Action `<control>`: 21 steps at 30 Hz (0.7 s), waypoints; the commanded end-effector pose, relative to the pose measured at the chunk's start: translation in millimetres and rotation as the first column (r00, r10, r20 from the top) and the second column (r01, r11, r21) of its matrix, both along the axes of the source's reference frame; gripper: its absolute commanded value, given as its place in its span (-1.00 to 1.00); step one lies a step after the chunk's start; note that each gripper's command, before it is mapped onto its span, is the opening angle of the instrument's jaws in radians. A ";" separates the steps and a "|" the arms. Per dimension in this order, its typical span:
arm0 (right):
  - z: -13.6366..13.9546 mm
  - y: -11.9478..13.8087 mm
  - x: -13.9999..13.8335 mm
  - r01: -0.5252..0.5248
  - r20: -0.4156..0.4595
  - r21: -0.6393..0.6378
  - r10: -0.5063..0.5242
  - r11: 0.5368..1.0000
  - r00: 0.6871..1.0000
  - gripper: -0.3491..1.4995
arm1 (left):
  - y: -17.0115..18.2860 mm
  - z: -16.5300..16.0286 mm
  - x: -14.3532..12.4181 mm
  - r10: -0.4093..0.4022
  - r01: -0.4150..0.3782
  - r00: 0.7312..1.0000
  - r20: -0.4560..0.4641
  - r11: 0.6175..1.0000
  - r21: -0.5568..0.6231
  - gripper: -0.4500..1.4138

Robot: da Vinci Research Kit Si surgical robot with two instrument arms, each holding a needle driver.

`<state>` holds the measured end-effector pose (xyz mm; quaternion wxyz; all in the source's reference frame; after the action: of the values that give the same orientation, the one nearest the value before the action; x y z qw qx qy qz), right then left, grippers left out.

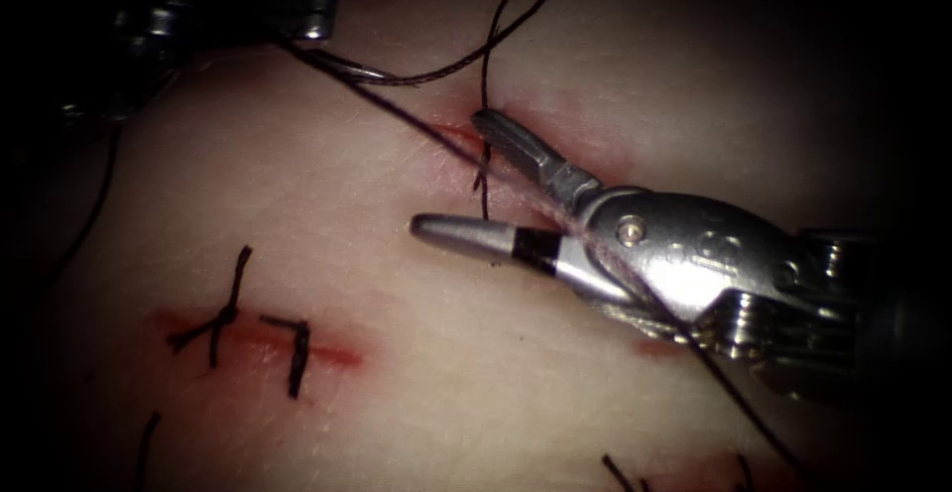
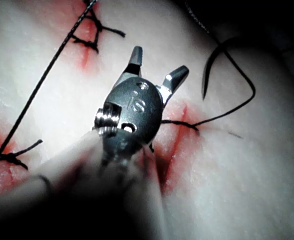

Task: Wound Closure

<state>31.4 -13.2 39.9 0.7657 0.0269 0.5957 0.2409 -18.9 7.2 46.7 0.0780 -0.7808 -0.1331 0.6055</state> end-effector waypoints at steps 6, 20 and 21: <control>2.9 2.8 0.6 -0.011 -0.001 -0.017 0.011 1.000 1.000 0.09 | -4.1 2.7 -0.3 0.060 -0.058 0.998 -0.031 0.997 0.059 -1.00; 4.6 6.2 0.5 0.036 -0.215 0.089 -0.017 0.995 0.976 -0.60 | -5.3 8.7 -1.4 0.113 -0.121 0.980 -0.166 0.992 -0.038 -1.00; 4.9 6.4 0.4 0.079 -0.268 0.107 -0.047 0.991 0.962 -0.93 | -5.0 9.7 -1.7 0.108 -0.117 0.979 -0.171 0.992 -0.045 -1.00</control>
<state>30.8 -7.1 44.6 0.6819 0.1286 0.6778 0.2431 -20.3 2.6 56.5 0.0322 -0.7194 -0.1508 0.6773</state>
